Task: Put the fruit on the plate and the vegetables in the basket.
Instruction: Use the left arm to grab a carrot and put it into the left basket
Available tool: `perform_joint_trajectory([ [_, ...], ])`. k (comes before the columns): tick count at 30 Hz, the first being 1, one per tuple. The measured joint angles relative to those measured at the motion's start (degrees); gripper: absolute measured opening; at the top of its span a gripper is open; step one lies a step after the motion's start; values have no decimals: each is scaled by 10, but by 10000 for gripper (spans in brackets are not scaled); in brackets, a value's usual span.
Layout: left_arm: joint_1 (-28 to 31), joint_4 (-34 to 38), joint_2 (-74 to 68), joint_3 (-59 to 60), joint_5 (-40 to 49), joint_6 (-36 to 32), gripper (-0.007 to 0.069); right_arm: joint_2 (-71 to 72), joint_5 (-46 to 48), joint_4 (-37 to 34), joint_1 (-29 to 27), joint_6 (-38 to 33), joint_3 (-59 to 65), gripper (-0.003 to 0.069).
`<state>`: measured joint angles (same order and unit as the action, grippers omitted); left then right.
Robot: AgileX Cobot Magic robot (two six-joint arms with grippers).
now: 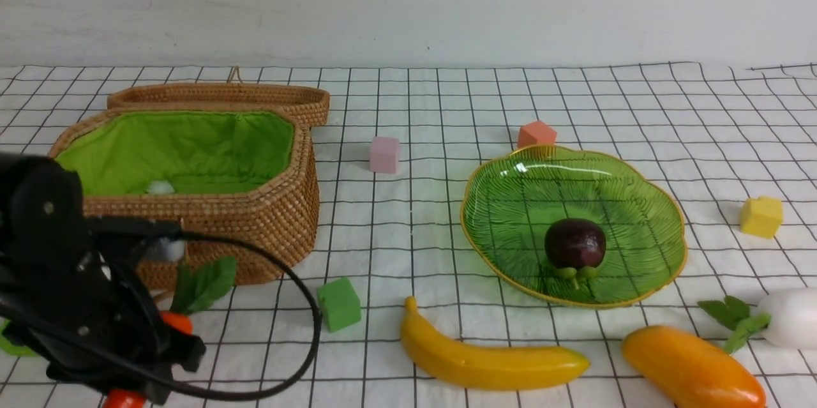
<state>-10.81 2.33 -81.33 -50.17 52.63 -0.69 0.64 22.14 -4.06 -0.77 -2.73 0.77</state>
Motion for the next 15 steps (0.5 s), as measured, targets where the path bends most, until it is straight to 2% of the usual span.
perform_joint_trajectory([
  [4, 0, -28, 73, -66, 7, -43, 291, 0, 0, 0, 0, 0, 0, 243],
  [7, 2, -66, 90, -111, -39, -17, 291, 0, 0, 0, 0, 0, 0, 243],
  [8, 11, -120, 82, -162, -102, 64, 291, 0, 0, 0, 0, 0, 0, 243],
  [9, 15, -148, 67, -191, -125, 115, 291, 0, 0, 0, 0, 0, 0, 243],
  [11, 17, -175, 50, -209, -140, 147, 291, 0, 0, 0, 0, 0, 0, 243],
  [12, 19, -227, 11, -233, -159, 187, 291, 0, 0, 0, 0, 0, 0, 243],
  [15, 14, -282, -39, -256, -169, 209, 291, 0, 0, 0, 0, 0, 0, 243],
])
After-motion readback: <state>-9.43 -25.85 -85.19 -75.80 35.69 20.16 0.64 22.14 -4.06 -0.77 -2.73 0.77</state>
